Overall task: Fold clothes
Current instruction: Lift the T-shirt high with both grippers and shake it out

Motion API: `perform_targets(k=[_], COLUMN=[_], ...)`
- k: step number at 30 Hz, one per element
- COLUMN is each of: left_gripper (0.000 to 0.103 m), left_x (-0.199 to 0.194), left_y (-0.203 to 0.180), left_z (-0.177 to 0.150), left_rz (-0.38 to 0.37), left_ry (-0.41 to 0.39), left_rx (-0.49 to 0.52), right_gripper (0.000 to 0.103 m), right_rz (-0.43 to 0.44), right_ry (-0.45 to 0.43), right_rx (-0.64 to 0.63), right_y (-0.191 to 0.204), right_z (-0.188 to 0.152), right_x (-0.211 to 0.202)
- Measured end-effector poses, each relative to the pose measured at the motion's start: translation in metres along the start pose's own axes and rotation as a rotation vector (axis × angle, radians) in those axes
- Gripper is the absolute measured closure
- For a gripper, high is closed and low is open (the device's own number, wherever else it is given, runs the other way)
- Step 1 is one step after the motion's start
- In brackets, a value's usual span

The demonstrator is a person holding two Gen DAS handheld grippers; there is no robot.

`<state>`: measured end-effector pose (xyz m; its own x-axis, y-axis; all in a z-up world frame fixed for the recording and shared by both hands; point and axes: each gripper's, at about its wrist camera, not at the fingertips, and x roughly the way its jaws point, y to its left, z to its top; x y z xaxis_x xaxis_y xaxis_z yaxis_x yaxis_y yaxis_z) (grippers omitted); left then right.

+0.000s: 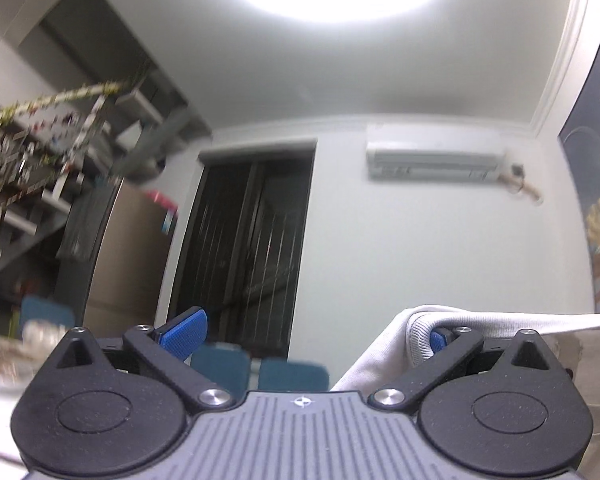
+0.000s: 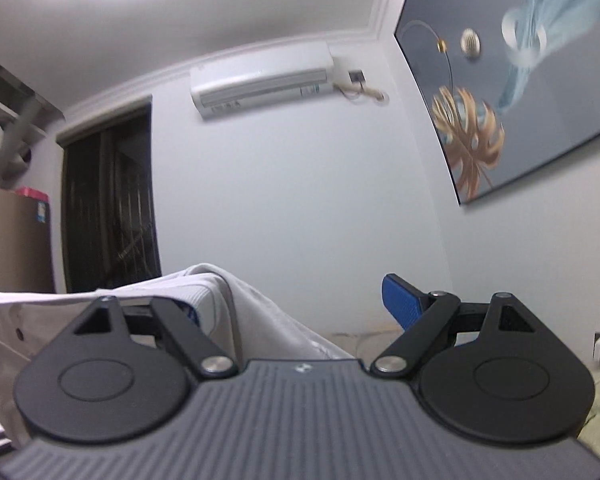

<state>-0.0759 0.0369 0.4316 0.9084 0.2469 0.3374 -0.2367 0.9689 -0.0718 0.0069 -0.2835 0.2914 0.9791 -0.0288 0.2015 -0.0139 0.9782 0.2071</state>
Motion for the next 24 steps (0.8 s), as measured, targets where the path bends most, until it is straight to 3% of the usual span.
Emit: perform_targets(k=[5,8,15,24], left_gripper=[0.0,0.0,0.0,0.0], left_x=[-0.033,-0.022,0.085,0.265], left_y=[-0.02,-0.031,-0.047,-0.09], left_z=[0.051,0.037,-0.08,-0.281], left_rz=[-0.022,-0.039,-0.036,-0.009], left_ry=[-0.014,0.051,0.224,0.435], left_rx=[0.09,0.083,0.068,0.071], right_gripper=[0.016,0.016,0.016,0.017], right_rz=[0.005,-0.01,-0.024,-0.072], right_ry=[0.009,0.059,0.244,0.414], right_rx=[0.012,-0.022,-0.008,-0.034], right_y=[-0.003,-0.005,-0.023,-0.057], right_z=[0.036,0.032,-0.051,-0.2], right_x=[-0.021,-0.008,0.067,0.249])
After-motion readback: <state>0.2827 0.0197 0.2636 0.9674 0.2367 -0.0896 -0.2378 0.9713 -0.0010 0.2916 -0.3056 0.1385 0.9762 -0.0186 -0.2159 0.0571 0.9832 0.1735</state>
